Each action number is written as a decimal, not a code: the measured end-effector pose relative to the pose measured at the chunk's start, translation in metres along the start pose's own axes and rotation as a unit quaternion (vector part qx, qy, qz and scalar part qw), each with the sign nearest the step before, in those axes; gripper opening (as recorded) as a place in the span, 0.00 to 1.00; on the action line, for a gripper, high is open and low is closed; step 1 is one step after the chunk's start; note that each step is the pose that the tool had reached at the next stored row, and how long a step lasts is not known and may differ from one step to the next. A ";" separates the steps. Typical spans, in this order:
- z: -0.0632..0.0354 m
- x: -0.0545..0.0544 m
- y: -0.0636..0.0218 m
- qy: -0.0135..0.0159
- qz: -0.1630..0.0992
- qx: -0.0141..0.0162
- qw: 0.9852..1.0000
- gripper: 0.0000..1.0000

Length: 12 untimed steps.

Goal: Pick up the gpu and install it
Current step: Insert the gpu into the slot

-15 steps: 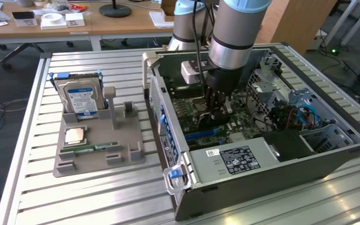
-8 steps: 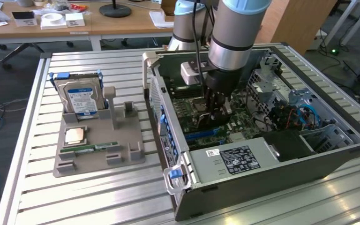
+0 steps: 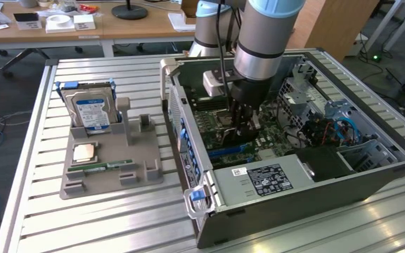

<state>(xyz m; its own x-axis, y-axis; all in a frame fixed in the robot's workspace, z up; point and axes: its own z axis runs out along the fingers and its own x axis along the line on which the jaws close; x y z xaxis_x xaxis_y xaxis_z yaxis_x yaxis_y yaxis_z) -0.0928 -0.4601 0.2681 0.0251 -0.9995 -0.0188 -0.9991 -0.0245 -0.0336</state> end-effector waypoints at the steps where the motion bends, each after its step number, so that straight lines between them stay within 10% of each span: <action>1: 0.0002 0.000 0.0000 0.000 0.000 0.000 1.000 0.26; 12: 0.0036 0.000 0.0002 0.000 0.000 0.000 1.000 0.26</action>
<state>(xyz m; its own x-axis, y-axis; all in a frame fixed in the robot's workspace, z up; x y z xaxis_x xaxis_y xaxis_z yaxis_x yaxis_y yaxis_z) -0.0929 -0.4600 0.2645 0.0251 -0.9995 -0.0185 -0.9991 -0.0245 -0.0336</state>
